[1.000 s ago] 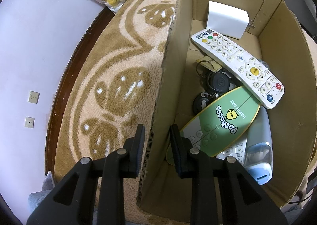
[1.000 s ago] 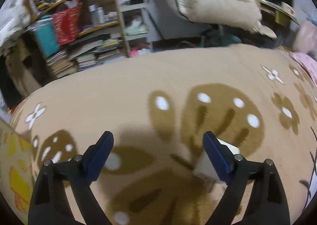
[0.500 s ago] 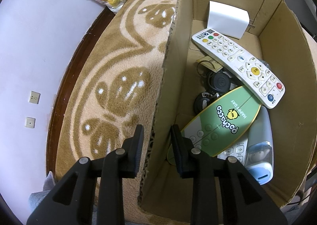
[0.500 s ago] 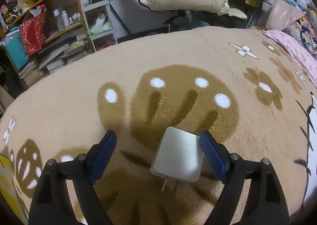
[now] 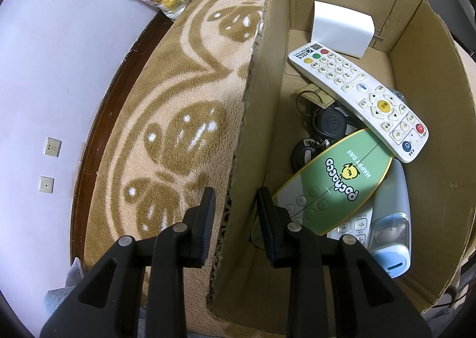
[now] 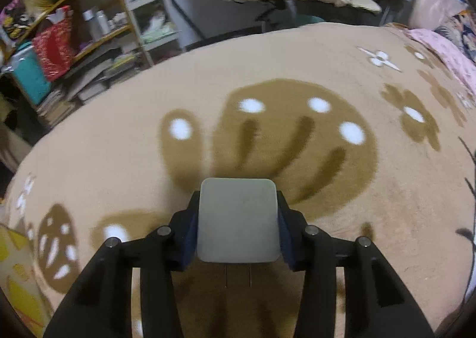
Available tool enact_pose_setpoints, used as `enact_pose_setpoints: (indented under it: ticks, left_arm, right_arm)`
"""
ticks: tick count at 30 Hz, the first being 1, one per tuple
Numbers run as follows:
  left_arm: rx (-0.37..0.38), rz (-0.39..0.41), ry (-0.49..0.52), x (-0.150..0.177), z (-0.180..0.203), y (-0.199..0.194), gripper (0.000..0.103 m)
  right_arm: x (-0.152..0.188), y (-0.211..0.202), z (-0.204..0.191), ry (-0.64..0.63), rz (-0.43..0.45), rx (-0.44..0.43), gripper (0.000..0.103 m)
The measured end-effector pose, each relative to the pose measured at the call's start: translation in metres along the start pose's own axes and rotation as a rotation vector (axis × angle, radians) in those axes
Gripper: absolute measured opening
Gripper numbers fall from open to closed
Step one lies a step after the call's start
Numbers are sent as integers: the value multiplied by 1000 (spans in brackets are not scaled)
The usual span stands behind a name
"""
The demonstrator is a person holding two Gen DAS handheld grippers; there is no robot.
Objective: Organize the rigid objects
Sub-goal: 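Grasp the white charger cube with the right tool, then carry the charger cube into the box and open the right tool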
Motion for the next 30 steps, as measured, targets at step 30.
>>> enact_pose_setpoints:
  ticks: [30]
  left_arm:
    - [-2,0,1,0,0,0,28]
  right_arm:
    - [80,-158,-198,-549,186,-606,48]
Point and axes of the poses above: each gripper's, at about its wrist camera, not at the fingertips, and y roughly the way its jaws point, z to its right, x to its underside, the point moved 2 cm from there along y, roughly the way its jaws point, and after that the axes turned 6 degrees about -z, right-handed, at the moved point
